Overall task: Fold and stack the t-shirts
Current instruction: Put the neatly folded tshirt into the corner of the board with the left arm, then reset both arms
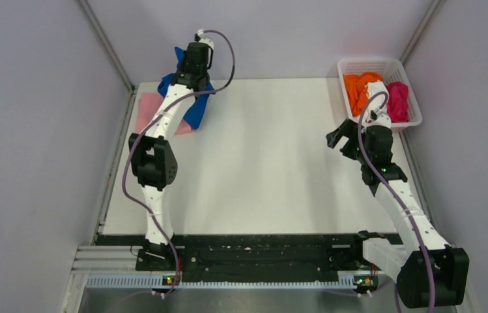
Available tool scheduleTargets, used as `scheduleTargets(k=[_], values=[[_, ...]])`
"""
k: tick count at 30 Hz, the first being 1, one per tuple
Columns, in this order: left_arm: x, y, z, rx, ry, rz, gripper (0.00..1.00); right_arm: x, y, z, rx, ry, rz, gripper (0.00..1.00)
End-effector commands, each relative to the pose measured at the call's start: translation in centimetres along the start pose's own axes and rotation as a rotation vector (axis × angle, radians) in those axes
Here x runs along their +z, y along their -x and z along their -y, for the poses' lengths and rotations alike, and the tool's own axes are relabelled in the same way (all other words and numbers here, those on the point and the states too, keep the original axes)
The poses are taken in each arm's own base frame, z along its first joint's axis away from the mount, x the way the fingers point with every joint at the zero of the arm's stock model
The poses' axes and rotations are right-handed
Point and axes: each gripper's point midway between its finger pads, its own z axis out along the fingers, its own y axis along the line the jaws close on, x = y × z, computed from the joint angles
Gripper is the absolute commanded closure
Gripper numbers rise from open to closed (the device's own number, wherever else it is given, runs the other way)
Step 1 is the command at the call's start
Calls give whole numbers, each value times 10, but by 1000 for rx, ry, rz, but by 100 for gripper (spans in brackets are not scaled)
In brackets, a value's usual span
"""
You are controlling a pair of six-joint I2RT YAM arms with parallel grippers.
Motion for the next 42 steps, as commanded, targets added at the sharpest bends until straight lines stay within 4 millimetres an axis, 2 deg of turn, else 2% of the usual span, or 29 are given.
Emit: scheduleTargets(k=[1, 11, 15, 18, 21, 22, 23, 24, 25, 26, 27, 31, 34, 35, 38, 40, 42], values=[[-8, 18, -43, -102, 46, 51, 100, -1, 12, 3, -13, -28, 38, 1], [59, -46, -45, -146, 3, -64, 100, 0, 11, 15, -15, -87, 44, 1], [84, -66, -48, -188, -7, -91, 100, 0, 12, 19, -17, -110, 49, 1], [101, -72, -46, -227, -22, -86, 99, 1, 12, 20, -18, -116, 47, 1], [121, -87, -63, -290, 17, -101, 89, 2, 11, 21, -17, -121, 42, 1], [125, -90, -68, -309, 38, -108, 85, 3, 11, 21, -18, -122, 40, 1], [128, -93, -73, -328, 63, -116, 74, 2, 11, 21, -20, -124, 39, 1], [131, -95, -81, -349, 101, -121, 49, 2, 11, 22, -19, -128, 38, 1], [131, -96, -91, -377, 149, -120, 15, 2, 11, 22, -19, -131, 38, 1], [129, -94, -99, -400, 183, -114, 3, 1, 11, 22, -21, -129, 35, 1], [126, -90, -107, -429, 200, -107, 1, 1, 12, 21, -18, -129, 36, 1], [104, -69, -124, -547, 201, -68, 1, -2, 13, 22, -16, -134, 40, 1], [79, -55, -131, -651, 160, -60, 1, -4, 9, 24, -16, -141, 25, 1], [70, -52, -129, -685, 133, -64, 1, -3, 6, 24, -16, -139, 16, 1], [38, -45, -108, -777, -38, -55, 1, -3, -4, 23, -14, -118, -18, 1], [9, -40, -100, -844, -128, -22, 2, -5, -12, 21, -5, -102, -37, 1], [-22, -47, -83, -908, -227, -1, 2, -7, -19, 22, 7, -89, -44, 1]])
